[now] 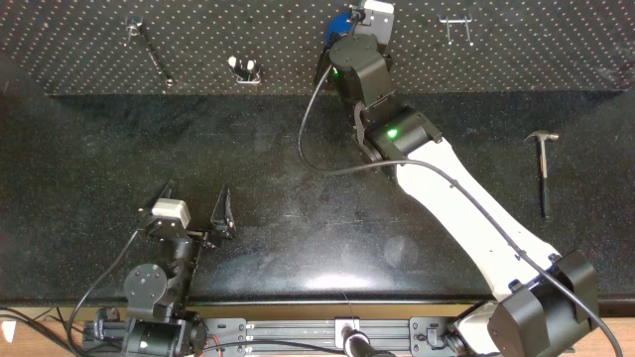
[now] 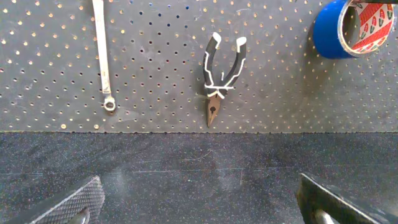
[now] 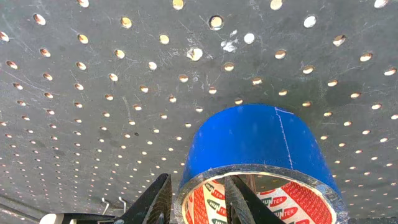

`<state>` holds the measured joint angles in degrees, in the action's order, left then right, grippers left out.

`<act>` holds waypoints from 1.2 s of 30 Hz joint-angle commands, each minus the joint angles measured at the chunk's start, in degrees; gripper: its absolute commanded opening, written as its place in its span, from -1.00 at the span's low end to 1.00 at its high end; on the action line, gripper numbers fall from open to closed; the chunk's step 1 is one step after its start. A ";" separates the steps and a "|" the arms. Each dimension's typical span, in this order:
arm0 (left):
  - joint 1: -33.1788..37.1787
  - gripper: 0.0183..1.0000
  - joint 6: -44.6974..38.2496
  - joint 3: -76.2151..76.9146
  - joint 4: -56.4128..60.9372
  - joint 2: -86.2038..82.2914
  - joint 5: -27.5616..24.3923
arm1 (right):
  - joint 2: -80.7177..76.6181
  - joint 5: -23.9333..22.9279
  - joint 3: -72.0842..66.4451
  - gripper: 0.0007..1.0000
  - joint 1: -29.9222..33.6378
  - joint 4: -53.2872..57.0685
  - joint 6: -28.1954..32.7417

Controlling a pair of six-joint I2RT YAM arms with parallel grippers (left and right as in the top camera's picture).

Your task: Place Tools Onto Pegboard

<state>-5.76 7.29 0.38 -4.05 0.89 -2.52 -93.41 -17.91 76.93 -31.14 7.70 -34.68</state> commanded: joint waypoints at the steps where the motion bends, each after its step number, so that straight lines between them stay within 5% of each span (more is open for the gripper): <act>1: 0.13 0.99 -0.74 -0.07 -0.46 -0.70 0.59 | 1.81 0.79 1.18 -0.38 -0.63 -0.02 -0.24; 25: 0.13 0.99 -0.74 -0.07 -0.46 -0.70 0.59 | 4.15 2.54 1.18 -0.46 -1.44 3.17 -0.24; 36: 0.13 0.98 -0.74 -0.07 -0.46 -0.70 0.59 | 10.49 2.49 0.39 -0.45 -3.19 15.06 -0.24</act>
<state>-5.76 7.29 0.38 -4.08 0.89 -2.55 -87.22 -15.64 76.93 -33.30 20.40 -34.70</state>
